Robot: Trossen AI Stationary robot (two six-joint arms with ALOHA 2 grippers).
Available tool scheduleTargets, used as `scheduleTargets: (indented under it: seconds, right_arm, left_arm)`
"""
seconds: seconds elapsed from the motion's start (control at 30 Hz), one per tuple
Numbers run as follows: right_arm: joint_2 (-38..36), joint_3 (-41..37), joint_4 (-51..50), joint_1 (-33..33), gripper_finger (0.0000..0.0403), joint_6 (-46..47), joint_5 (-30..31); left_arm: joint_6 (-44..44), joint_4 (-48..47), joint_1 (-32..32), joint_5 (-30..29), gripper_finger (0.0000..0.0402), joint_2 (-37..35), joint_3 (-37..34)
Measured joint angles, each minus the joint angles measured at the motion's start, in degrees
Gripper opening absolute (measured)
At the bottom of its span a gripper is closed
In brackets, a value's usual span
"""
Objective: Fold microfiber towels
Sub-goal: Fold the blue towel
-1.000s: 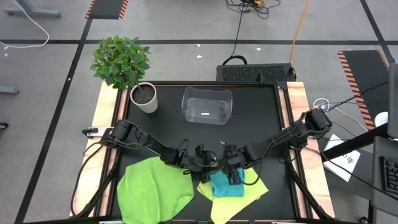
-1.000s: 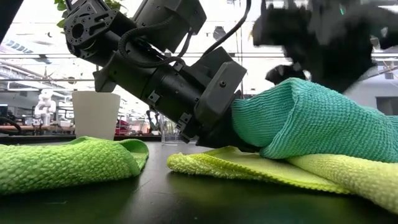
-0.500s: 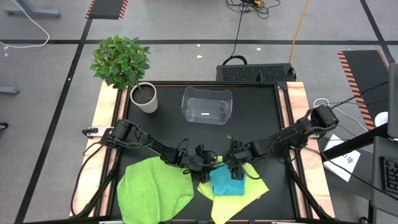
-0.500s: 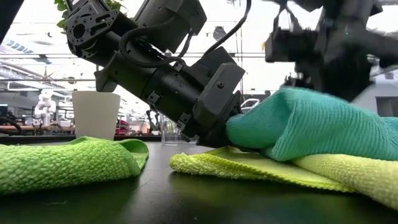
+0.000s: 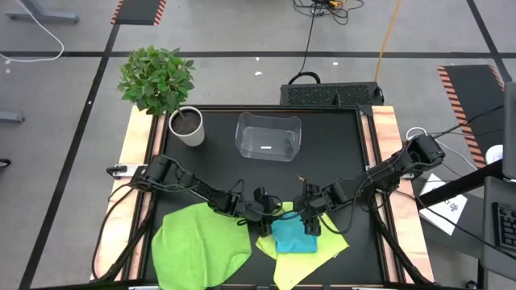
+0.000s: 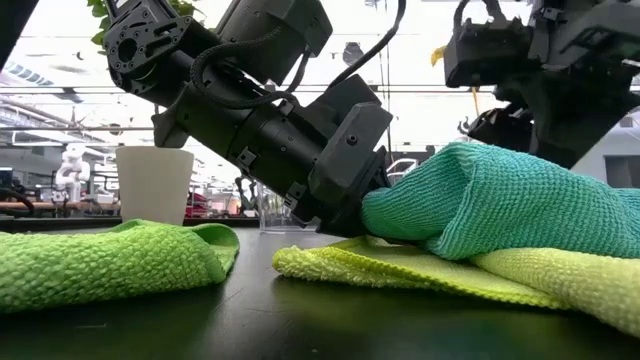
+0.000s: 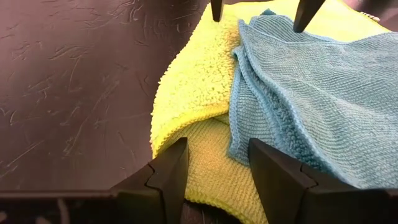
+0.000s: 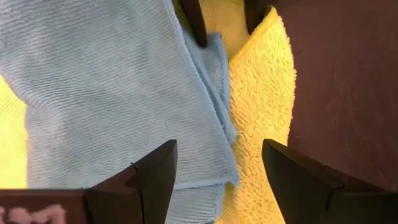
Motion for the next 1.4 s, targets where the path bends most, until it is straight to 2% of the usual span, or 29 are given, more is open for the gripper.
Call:
scheduleTargets:
  seconds: [0.27, 0.4, 0.5, 0.73, 0.83, 1.2, 1.4]
  right_arm:
    - [0.0, -3.8, 2.2, 0.0, 0.0224, 1.6, -0.4]
    - [0.0, -6.1, 4.1, 0.0, 0.02, 1.4, -0.7]
    - [0.0, -6.7, 6.9, 0.0, 0.0159, -0.1, -0.7]
    - [0.0, -6.7, 11.1, 0.0, 0.0034, -1.9, -3.3]
    - [0.0, -6.7, 11.1, 0.0, 0.0006, -1.9, -3.5]
    - [-0.1, -6.7, 10.7, 0.0, 0.002, -0.4, -3.7]
    - [-0.1, -6.6, 11.4, 0.0, 0.0048, -1.8, -3.8]
  left_arm:
    - [0.0, 0.1, 0.0, 0.0, 0.0172, 0.0, 0.0]
    - [0.0, 0.1, 0.0, 0.0, 0.0172, 0.0, 0.0]
    - [0.0, 0.1, 0.0, 0.0, 0.0172, 0.0, 0.0]
    - [0.0, 0.1, 0.0, 0.0, 0.0172, 0.0, 0.0]
    - [0.0, 0.1, 0.0, 0.0, 0.0172, 0.0, 0.0]
    - [0.0, 0.1, 0.0, 0.0, 0.0172, 0.0, 0.0]
    - [0.0, 0.1, 0.0, 0.1, 0.0172, 0.0, 0.0]
